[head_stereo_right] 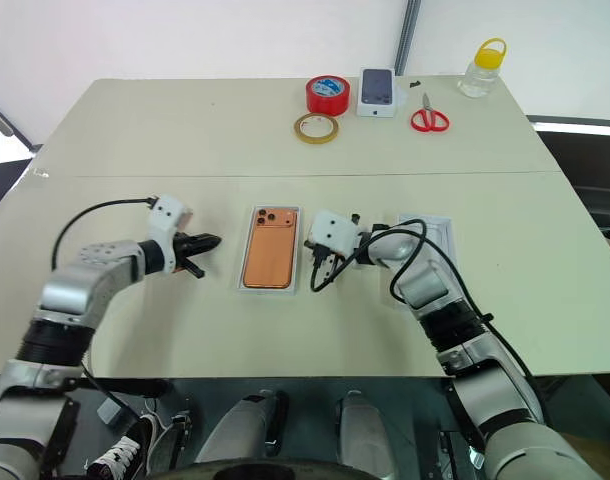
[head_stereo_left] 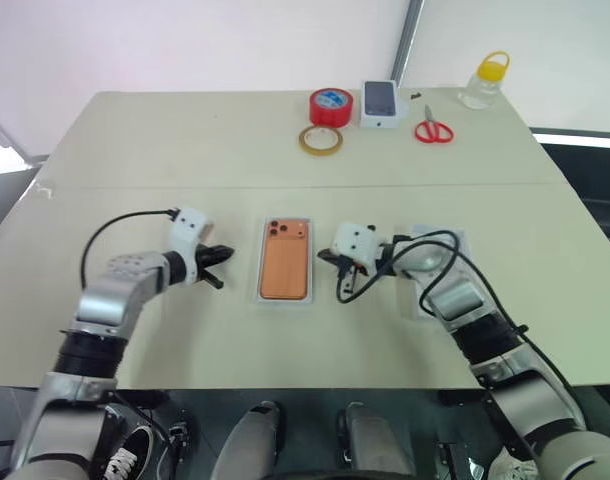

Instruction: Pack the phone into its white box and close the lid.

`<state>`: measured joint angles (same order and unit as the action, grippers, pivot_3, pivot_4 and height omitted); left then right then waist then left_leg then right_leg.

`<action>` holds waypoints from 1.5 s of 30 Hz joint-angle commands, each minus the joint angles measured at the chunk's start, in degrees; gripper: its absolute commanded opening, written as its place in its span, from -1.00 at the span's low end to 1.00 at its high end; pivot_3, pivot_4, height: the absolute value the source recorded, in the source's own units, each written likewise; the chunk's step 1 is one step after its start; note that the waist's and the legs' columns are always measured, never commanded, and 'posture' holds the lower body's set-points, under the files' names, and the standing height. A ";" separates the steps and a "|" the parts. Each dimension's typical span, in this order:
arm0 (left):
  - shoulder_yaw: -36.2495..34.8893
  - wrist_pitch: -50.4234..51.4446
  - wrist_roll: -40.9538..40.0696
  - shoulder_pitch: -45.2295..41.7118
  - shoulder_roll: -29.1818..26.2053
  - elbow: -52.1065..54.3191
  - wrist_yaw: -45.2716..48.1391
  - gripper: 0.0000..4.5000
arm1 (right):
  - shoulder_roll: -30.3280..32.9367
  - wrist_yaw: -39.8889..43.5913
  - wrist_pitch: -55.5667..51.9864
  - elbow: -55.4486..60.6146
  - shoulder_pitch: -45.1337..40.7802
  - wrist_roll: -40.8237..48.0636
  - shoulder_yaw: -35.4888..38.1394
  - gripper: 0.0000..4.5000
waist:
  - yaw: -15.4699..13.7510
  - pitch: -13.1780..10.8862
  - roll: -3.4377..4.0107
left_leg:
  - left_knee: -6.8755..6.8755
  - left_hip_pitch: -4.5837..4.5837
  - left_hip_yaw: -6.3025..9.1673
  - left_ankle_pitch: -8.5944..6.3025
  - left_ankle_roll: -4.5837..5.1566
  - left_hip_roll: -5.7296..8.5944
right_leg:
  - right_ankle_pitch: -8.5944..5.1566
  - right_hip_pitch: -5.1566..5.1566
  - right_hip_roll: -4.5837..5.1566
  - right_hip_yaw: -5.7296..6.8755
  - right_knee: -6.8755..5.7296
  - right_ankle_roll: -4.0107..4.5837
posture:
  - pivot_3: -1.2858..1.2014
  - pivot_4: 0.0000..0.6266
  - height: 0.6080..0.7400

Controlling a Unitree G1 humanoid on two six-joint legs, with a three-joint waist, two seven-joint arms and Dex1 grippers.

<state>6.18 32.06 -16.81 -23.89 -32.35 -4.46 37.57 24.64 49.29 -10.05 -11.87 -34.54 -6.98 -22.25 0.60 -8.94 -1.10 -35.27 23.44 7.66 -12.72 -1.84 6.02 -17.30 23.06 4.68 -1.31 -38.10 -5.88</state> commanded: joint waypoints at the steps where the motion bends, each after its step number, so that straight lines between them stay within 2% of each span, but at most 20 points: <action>1: 5.13 -5.46 3.89 3.38 0.49 2.74 2.96 -0.99 | -0.37 -1.43 0.85 0.25 -0.94 -1.25 0.62 -1.00 | 0.10 0.01 0.02 | 0.00 0.00 -0.01 0.00 0.01 0.00 | 0.00 0.00 0.00 -0.02 0.00 0.00 | 0.03 -0.52 1.00; 4: 7.90 -8.90 6.27 5.83 0.91 2.03 5.07 -0.99 | 0.08 -0.80 0.48 0.99 -0.64 -0.87 1.38 -1.00 | 0.05 0.06 0.10 | 0.00 -0.02 -0.02 -0.04 0.07 0.00 | 0.00 -0.02 0.00 -0.02 0.00 0.00 | 0.03 -0.52 1.00; 10: 7.54 -5.25 2.61 2.80 8.42 2.70 6.78 -0.99 | 3.19 2.13 -0.58 4.89 1.47 1.23 3.54 -1.00 | -1.27 0.08 0.14 | -0.10 -0.07 0.03 -0.15 0.27 0.06 | -0.01 -0.23 0.03 0.06 0.10 -0.02 | 0.03 -0.52 1.00; 17: 10.59 -5.09 4.57 -3.53 16.57 -2.71 8.55 -0.99 | 9.13 6.55 -3.81 11.87 7.05 2.99 6.10 -1.00 | -2.17 0.08 0.13 | -0.43 -0.03 0.03 -0.19 0.31 0.15 | -0.07 -0.42 0.09 0.14 0.17 -0.12 | 0.03 -0.52 1.00; 21: 13.91 -6.77 6.18 -7.74 23.38 -8.22 10.08 -0.99 | 15.07 8.11 -6.14 17.04 12.91 4.01 10.47 -1.00 | -3.18 0.08 0.14 | -0.45 -0.03 0.03 -0.20 0.33 0.16 | -0.10 -0.47 0.10 0.18 0.18 -0.17 | 0.03 -0.52 1.00; 29: 15.78 -7.93 7.66 -9.56 29.59 -10.82 13.23 -0.99 | 20.92 8.04 -6.09 18.39 18.02 4.88 15.99 -1.00 | -3.00 0.07 0.12 | -0.85 0.01 -0.01 -0.58 0.94 0.35 | -0.17 -0.77 0.35 0.26 0.39 -0.33 | 0.03 -0.52 1.00; 37: 14.61 -9.27 9.60 -10.41 30.20 -12.90 12.66 -0.99 | 22.08 8.88 -6.82 19.18 19.77 5.32 16.75 -1.00 | -2.73 0.06 0.10 | -0.84 0.00 -0.01 -0.58 0.94 0.30 | -0.17 -0.74 0.31 0.26 0.37 -0.35 | 0.03 -0.52 1.00; 45: 11.60 -8.12 9.12 -9.07 25.62 -9.36 12.88 -0.99 | 24.04 9.19 -4.31 16.67 18.95 4.34 17.60 -1.00 | -2.40 0.05 0.10 | -0.84 0.00 -0.01 -0.57 0.92 0.26 | -0.17 -0.70 0.27 0.24 0.33 -0.35 | 0.03 -0.52 1.00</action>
<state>18.36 24.07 -6.76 -32.89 -6.39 -16.80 49.85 47.83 57.34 -15.58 3.33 -14.86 -3.68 -4.24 -1.81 -8.89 -1.00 -36.10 23.44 7.65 -13.29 -0.92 6.27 -17.46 22.36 4.95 -1.06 -37.78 -6.23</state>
